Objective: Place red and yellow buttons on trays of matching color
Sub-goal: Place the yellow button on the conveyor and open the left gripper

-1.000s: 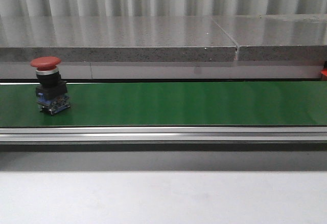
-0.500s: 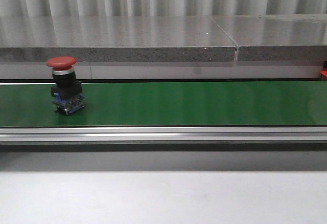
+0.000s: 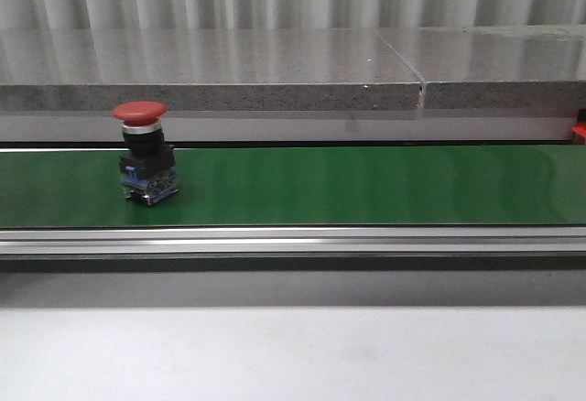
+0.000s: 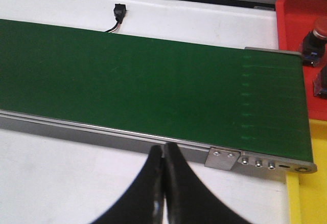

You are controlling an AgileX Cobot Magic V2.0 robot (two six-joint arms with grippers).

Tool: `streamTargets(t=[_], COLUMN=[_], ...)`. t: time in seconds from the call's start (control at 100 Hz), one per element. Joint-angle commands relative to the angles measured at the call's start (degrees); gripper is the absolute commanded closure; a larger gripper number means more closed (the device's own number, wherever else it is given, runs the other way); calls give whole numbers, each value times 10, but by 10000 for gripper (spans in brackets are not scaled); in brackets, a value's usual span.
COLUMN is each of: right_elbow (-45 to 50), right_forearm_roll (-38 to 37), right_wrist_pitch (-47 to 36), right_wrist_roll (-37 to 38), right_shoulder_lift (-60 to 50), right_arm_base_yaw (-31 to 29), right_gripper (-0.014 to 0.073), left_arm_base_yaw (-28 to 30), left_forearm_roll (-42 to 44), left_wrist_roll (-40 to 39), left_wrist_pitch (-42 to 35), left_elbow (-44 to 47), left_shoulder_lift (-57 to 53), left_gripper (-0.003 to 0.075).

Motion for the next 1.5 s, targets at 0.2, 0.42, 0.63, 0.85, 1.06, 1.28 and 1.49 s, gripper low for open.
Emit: streamTargets(t=[0.2,0.42,0.63,0.85,1.06,1.28,1.49], right_elbow=[-14,-14,-14,-14,-14,-14,-14], right_forearm_roll=[2,2,2,2,2,2,2], right_wrist_pitch=[-34,-34,-34,-34,-34,-34,-34], right_wrist_roll=[1,1,1,1,1,1,1], right_shoulder_lift=[0,0,0,0,0,0,0], right_arm_base_yaw=[-1,-1,-1,-1,-1,-1,-1], right_gripper=[662,662,662,662,662,662,662], left_arm_base_yaw=[-4,-4,-17,-62,-90,-88,-88], left_forearm_roll=[-8,-8,-9,-9,-8,23,36], left_wrist_roll=[3,4,17,24,24,9,-2], left_wrist_pitch=[-1,27,62,44,1,-32,-79], left_elbow=[-14,-35,-90,-124,-114,-37,75], left_shoulder_lift=[19,18,18,-2,-76,-201,-340], left_gripper=[568,127,81,81,81,81,81])
